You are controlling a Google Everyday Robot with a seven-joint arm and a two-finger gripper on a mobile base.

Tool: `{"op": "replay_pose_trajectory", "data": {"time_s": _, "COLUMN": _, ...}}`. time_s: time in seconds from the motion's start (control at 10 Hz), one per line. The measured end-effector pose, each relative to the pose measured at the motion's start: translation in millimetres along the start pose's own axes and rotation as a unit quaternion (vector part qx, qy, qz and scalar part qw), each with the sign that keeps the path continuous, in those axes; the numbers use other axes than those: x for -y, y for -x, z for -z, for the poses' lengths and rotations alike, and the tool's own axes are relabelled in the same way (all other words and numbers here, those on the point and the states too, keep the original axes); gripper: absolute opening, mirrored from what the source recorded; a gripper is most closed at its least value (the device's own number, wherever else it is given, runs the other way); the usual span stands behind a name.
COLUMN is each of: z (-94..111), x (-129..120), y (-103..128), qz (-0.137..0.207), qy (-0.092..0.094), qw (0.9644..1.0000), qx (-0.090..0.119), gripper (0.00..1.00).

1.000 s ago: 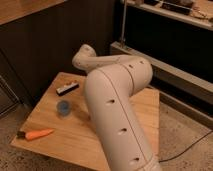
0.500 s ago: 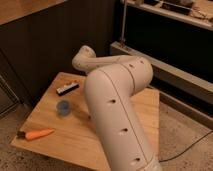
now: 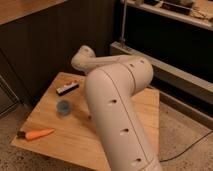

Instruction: Place the bottle in the ceramic bowl

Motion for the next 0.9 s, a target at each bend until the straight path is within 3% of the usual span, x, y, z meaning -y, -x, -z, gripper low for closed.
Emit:
{"op": "replay_pose_trajectory", "data": {"time_s": 0.5, "z": 32, "x": 16, "y": 2, "qz": -0.033, "qy": 0.015, "qw": 0.9993, "qx": 0.006, "gripper": 0.8}}
{"op": "replay_pose_trajectory", "data": {"time_s": 0.9, "z": 69, "x": 44, "y": -7, "qz": -0.06, "qy": -0.004, "qw": 0.9982, "qx": 0.005, "gripper": 0.8}}
